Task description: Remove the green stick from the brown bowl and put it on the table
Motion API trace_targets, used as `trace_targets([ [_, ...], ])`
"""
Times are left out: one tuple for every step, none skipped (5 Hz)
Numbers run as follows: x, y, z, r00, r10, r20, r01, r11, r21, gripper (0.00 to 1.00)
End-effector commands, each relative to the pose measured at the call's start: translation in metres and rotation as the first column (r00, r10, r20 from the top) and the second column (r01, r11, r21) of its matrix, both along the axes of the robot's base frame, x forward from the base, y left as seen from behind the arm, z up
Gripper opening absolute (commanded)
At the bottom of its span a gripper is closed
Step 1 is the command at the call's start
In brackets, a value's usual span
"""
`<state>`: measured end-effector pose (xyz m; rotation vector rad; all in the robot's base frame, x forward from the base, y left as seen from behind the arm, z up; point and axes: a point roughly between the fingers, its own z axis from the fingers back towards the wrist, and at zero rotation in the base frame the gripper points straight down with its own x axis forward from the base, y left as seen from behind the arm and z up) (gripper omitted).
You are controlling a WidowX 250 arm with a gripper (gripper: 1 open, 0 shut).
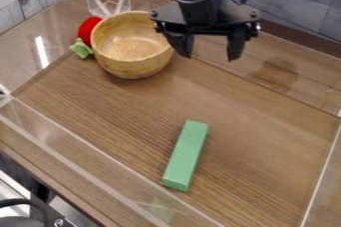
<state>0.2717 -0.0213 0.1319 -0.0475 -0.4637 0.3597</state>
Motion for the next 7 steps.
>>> trace_targets([
  [0.003,0.006,0.017,0.992,-0.108,0.060,0.108,0.994,0.007,1.00],
  [0.004,0.012,0.017,0.978,-0.193,0.080,0.193,0.981,0.014,1.00],
  [0.004,0.004,0.018,0.977,-0.194,0.084,0.192,0.981,0.028,1.00],
  [0.004,-0.001,0.020,0.978,-0.189,0.091,0.186,0.982,0.035,1.00],
  [0.002,0.008,0.018,0.983,-0.153,0.099,0.150,0.988,0.045,1.00],
  [0.001,0.016,0.017,0.988,-0.112,0.109,0.108,0.993,0.046,1.00],
  [0.009,0.016,0.001,0.987,-0.122,0.106,0.117,0.991,0.059,1.00],
])
